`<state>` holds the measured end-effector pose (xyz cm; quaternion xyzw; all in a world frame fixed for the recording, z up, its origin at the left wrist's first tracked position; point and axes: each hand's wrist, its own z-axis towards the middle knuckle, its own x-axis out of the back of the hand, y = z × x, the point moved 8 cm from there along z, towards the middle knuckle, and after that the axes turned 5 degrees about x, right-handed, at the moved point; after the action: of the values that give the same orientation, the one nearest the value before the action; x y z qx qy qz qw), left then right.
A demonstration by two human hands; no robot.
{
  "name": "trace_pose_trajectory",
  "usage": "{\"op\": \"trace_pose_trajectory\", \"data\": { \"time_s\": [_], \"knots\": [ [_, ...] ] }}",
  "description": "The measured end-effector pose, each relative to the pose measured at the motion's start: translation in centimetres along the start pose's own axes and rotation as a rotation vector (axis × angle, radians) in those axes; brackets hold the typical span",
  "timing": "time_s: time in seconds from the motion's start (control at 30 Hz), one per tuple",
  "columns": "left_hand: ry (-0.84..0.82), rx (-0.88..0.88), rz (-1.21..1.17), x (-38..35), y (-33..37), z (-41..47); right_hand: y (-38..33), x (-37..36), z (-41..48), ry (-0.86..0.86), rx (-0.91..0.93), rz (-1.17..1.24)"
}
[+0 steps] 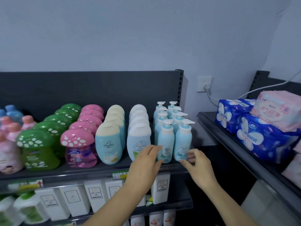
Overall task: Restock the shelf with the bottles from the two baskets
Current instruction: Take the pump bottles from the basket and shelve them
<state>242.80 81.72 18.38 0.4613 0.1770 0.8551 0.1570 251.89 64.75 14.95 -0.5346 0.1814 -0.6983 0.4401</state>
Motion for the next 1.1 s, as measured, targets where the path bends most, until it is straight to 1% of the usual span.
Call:
{"op": "trace_pose_trajectory", "data": {
  "time_s": [0.13, 0.27, 0.37, 0.47, 0.53, 0.57, 0.67, 0.73, 0.77, 0.87, 0.97, 1.03, 1.1],
  "knots": [
    [0.084, 0.014, 0.101, 1.9, -1.7, -2.3, -3.4, -2.4, -1.1, -0.08, 0.123, 0.014],
    [0.205, 0.075, 0.174, 6.4, -3.8, -3.0, -9.7, -3.4, -0.6, -0.101, 0.371, -0.019],
    [0.331, 0.103, 0.249, 10.9, -4.9, -2.7, -15.0, -3.5, 0.5, -0.13, 0.56, -0.084],
    [0.359, 0.095, 0.396, 14.2, -5.8, -0.3, -19.3, -4.7, 2.2, -0.17, 0.708, -0.237],
    [0.285, 0.058, 0.478, 14.9, -6.1, 1.9, -20.3, -6.2, 3.2, -0.257, 0.717, -0.369],
    [0.209, 0.063, 0.513, 14.7, -6.4, 2.9, -20.4, -6.9, 3.6, -0.303, 0.706, -0.418],
    [-0.059, 0.173, 0.612, 12.4, -8.5, 4.8, -19.7, -8.3, 4.0, -0.418, 0.664, -0.477],
    [-0.206, 0.23, 0.648, 10.9, -9.7, 5.0, -19.4, -8.8, 3.9, -0.447, 0.667, -0.489],
    [-0.233, 0.243, 0.618, 10.4, -10.1, 5.1, -19.3, -8.9, 3.9, -0.447, 0.671, -0.488],
    [-0.234, 0.266, 0.51, 10.0, -10.6, 5.6, -19.0, -9.2, 4.1, -0.444, 0.692, -0.472],
    [-0.278, 0.337, 0.402, 10.3, -10.8, 6.4, -18.8, -9.4, 4.0, -0.451, 0.708, -0.446],
    [-0.339, 0.363, 0.407, 10.6, -10.9, 7.1, -18.8, -9.4, 4.0, -0.454, 0.715, -0.442],
    [-0.407, 0.354, 0.451, 10.8, -10.8, 7.6, -18.7, -9.4, 4.0, -0.454, 0.722, -0.445]
  ]
}}
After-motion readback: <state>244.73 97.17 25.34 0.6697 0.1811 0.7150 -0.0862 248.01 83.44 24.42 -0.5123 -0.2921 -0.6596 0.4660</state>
